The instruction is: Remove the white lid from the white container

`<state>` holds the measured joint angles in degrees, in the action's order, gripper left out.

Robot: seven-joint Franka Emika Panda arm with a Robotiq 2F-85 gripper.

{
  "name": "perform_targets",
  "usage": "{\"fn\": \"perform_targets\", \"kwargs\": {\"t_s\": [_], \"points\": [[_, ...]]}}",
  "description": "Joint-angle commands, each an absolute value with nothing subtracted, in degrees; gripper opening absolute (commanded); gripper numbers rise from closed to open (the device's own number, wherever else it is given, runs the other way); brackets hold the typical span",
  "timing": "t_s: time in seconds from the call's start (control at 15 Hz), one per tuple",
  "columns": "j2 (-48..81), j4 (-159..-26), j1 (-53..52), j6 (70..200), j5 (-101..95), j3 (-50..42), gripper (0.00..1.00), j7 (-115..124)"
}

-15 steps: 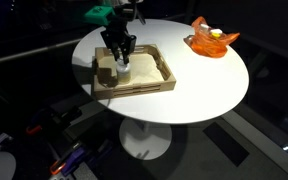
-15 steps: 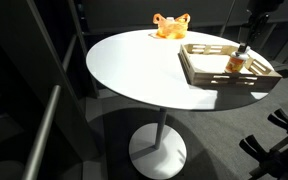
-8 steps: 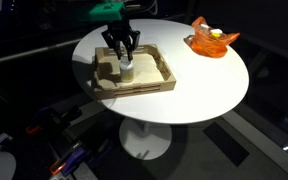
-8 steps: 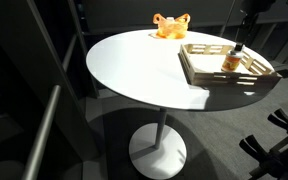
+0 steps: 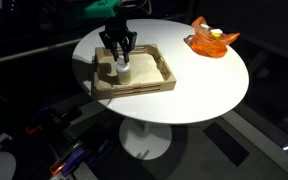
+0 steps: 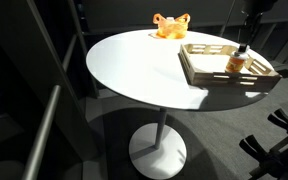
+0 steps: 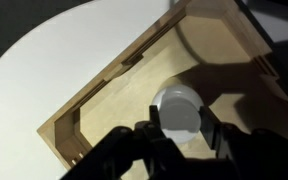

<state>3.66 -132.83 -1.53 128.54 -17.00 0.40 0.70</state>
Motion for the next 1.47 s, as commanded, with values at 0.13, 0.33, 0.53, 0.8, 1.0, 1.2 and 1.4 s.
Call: {"fn": "perform_targets", "kwargs": {"t_s": [0.13,0.33,0.53,0.8,1.0,1.2,1.4], "points": [[3.86,-130.20,-1.60,121.00,-15.90,0.22,0.19,12.34],[4.15,-129.66,-1.60,120.28,-15.71,0.16,0.19,17.41],[4.67,-129.36,-1.52,121.10,-15.05,0.06,0.19,20.81],[5.97,-127.59,-1.48,121.07,-12.48,-0.18,0.19,25.28],[6.52,-126.11,-1.49,120.76,-9.66,-0.46,0.19,28.19],[7.34,-124.93,-1.59,120.85,-7.57,-0.75,0.19,31.10],[8.38,-124.12,-1.77,121.09,-6.61,-0.93,0.19,33.83]]}}
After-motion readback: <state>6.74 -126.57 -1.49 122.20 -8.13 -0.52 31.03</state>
